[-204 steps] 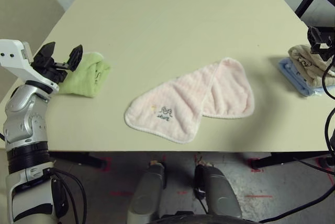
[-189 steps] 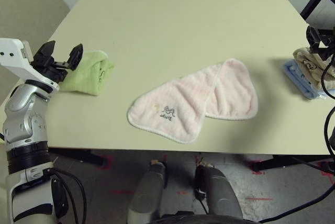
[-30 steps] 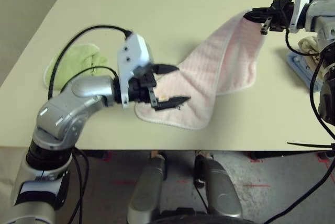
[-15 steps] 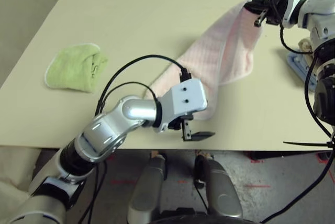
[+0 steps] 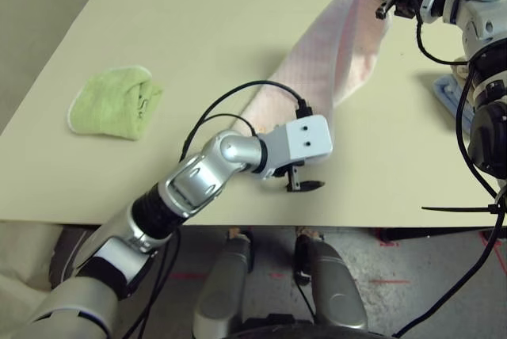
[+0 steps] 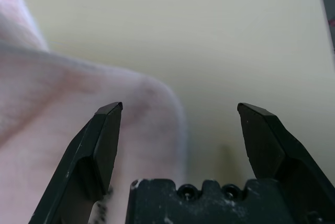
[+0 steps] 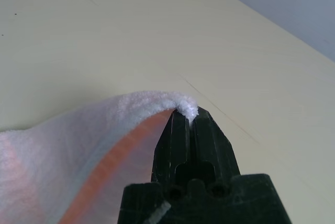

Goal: Fold the towel and set it aside.

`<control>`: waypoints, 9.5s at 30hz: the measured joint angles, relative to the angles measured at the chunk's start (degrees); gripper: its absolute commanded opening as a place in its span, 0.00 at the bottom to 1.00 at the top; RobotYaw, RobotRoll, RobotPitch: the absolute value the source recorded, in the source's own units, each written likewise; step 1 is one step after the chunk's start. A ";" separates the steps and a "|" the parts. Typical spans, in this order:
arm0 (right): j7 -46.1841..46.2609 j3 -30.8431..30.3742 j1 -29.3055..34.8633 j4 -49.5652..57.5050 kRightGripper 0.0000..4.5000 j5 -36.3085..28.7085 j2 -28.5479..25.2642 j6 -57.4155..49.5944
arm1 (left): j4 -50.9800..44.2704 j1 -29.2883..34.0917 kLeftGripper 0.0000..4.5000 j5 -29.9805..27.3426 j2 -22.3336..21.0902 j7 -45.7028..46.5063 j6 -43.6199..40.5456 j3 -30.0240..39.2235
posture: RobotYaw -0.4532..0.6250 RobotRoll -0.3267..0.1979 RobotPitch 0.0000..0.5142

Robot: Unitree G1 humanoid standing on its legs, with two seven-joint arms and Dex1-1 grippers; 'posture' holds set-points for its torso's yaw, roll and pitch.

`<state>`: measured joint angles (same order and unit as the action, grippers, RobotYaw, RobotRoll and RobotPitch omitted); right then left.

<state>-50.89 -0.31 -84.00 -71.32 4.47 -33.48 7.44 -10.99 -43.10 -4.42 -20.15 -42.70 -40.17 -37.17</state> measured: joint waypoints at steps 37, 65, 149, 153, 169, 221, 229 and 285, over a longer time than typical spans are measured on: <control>-4.04 1.44 9.26 -0.46 0.00 -1.46 -6.18 0.86 | -1.52 -9.60 0.00 -17.82 -6.23 -3.56 -25.76 39.67 | 0.56 0.62 0.23; -40.66 2.98 4.84 -0.25 0.00 -6.04 -17.10 -12.26 | 20.92 -18.26 0.00 -23.03 -23.89 -1.32 -14.59 50.22 | 0.55 0.62 0.19; -20.98 -9.62 21.67 8.98 0.00 -9.85 -6.15 -0.91 | 14.23 12.26 0.00 -14.51 -27.36 -7.45 0.82 36.52 | 0.55 0.62 0.32; -19.28 -9.74 21.22 5.73 0.00 -6.12 -4.92 1.20 | 17.95 9.76 0.00 -11.70 -25.46 -6.42 4.07 35.87 | 0.55 0.62 0.32; -9.53 -9.95 19.50 -0.14 0.49 1.95 -1.63 5.90 | 26.04 6.02 0.32 -5.56 -21.26 -4.61 11.16 34.79 | 0.55 0.62 0.34; -35.29 -3.88 17.45 0.47 1.00 1.46 -17.40 -8.49 | 1.84 19.63 0.99 -15.70 -21.46 0.24 -6.47 46.88 | 0.55 0.62 0.37; -34.67 -3.06 22.20 1.67 1.00 0.22 -15.73 -8.80 | 0.27 21.37 0.99 -19.57 -21.15 0.05 -11.56 46.57 | 0.54 0.62 0.37; -41.31 -6.30 23.22 1.63 0.02 1.48 -13.92 -12.74 | -2.14 31.78 0.00 -31.23 -32.32 -6.80 -19.73 47.87 | 0.58 0.62 0.37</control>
<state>-92.20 -6.61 -60.78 -69.69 5.95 -47.40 -5.29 -13.13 -11.31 -35.65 -52.47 -49.50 -59.90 10.70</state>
